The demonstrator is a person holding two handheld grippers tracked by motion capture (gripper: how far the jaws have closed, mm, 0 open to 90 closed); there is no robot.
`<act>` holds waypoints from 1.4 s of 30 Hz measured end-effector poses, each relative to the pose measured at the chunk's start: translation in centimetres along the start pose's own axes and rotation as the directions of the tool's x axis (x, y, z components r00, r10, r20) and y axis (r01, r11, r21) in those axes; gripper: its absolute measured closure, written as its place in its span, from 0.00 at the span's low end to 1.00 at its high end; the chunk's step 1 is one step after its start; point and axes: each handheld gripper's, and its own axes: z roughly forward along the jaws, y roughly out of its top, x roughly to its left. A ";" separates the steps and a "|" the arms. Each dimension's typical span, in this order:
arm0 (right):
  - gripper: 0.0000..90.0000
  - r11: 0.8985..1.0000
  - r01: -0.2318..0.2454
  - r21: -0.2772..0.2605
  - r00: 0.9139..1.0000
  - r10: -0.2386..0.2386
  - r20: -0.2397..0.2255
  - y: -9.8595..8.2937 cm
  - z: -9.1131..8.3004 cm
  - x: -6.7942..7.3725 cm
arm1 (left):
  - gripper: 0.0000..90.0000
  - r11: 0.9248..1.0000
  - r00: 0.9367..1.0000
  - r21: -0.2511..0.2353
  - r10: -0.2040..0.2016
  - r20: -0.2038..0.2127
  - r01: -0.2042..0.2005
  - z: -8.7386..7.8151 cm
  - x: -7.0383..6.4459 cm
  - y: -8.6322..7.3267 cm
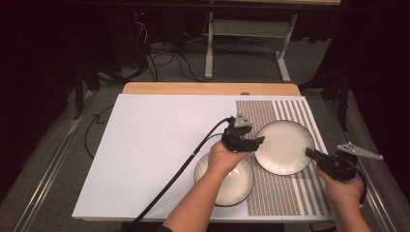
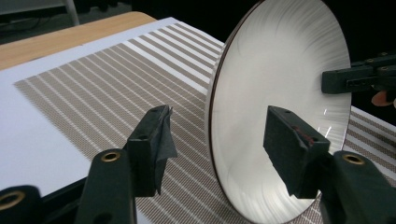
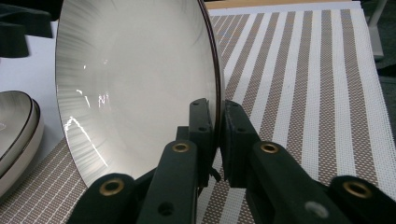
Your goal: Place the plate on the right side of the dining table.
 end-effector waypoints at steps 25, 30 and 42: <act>0.94 1.000 0.005 0.020 0.999 -0.006 0.037 0.4 0.6 0.2 | 0.17 0.984 0.985 -0.165 -0.090 -0.149 0.065 -14.7 4.9 -7.2; 0.93 0.999 -0.011 0.034 0.999 0.009 0.051 0.4 0.9 0.1 | 0.14 0.987 0.981 -0.155 -0.076 -0.181 0.048 -18.4 5.6 -9.5; 0.92 0.992 -0.095 0.082 0.993 0.088 0.082 0.9 2.7 -0.5 | 0.05 0.985 0.961 -0.168 -0.071 -0.269 0.025 -24.0 6.9 -14.0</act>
